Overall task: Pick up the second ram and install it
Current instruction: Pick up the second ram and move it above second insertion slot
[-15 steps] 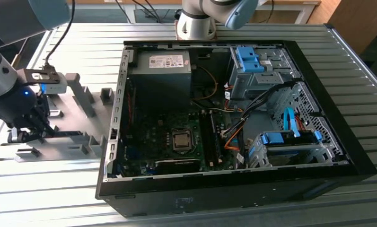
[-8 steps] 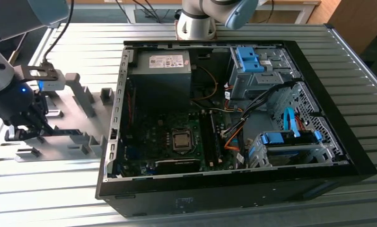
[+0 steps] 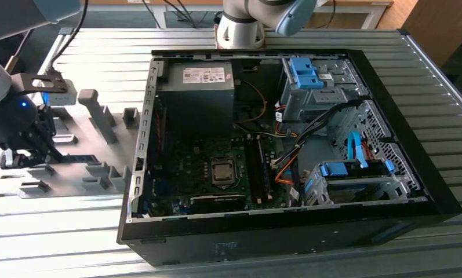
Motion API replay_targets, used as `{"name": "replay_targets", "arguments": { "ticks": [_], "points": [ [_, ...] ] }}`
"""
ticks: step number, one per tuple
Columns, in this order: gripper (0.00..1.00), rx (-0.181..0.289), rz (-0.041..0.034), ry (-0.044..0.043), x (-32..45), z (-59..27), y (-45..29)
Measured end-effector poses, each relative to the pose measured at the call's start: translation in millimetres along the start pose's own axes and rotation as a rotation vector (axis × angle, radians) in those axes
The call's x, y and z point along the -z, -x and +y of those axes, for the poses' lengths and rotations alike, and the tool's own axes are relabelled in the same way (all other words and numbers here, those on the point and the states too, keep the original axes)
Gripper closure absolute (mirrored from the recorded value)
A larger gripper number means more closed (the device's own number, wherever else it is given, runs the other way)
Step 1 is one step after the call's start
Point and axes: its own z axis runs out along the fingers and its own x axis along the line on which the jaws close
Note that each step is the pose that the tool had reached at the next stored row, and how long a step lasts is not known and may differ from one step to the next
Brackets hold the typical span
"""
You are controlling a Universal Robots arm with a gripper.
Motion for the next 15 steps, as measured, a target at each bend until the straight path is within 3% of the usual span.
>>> {"name": "replay_targets", "arguments": {
  "ticks": [9,15],
  "points": [
    [0.86,0.0,0.0001,0.0002,16.8,-0.1,0.5],
    [0.86,0.0,0.0,0.0002,19.0,-0.1,0.5]
  ]
}}
